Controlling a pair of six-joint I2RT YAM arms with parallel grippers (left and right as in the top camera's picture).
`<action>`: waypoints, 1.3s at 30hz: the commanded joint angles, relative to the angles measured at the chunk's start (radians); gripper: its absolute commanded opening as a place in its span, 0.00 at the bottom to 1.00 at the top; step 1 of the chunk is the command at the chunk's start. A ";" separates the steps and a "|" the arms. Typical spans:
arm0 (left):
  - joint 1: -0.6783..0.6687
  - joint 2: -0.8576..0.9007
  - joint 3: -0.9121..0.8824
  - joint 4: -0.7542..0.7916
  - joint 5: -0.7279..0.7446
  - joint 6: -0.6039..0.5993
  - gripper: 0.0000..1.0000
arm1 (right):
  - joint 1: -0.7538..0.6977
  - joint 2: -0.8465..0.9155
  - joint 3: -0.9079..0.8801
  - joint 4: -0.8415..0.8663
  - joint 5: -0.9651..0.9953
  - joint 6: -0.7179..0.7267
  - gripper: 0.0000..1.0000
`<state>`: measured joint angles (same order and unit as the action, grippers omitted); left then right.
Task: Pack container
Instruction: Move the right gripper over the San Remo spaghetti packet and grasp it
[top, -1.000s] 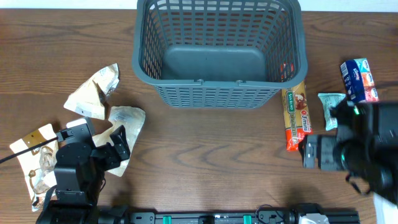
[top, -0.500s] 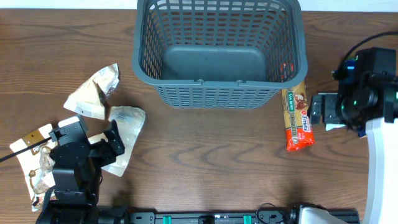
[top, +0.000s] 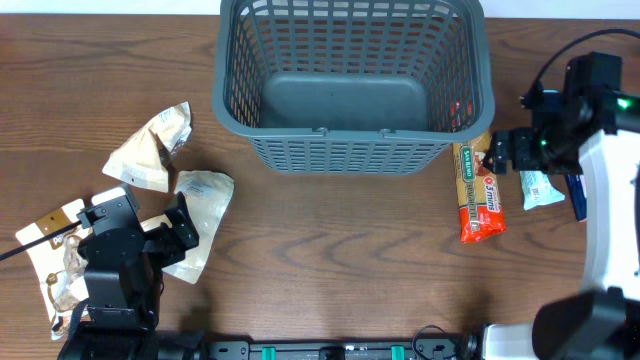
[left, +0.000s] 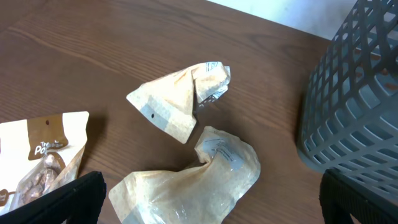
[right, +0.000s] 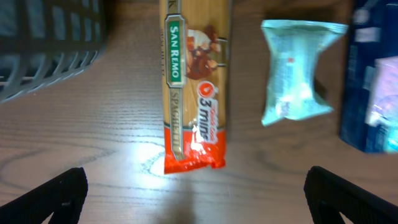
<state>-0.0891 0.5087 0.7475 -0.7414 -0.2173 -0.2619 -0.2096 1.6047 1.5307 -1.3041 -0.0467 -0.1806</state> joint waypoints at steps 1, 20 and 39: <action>-0.004 -0.001 0.018 0.003 -0.016 0.002 0.99 | -0.006 0.068 0.012 0.020 -0.044 -0.053 0.99; -0.004 -0.001 0.018 0.002 -0.016 0.002 0.99 | -0.006 0.359 0.012 0.149 -0.088 -0.057 0.99; -0.004 -0.001 0.018 0.002 -0.016 0.002 0.99 | -0.006 0.472 0.010 0.196 -0.063 -0.044 0.99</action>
<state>-0.0891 0.5087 0.7475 -0.7403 -0.2173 -0.2619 -0.2096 2.0388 1.5307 -1.1187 -0.1169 -0.2268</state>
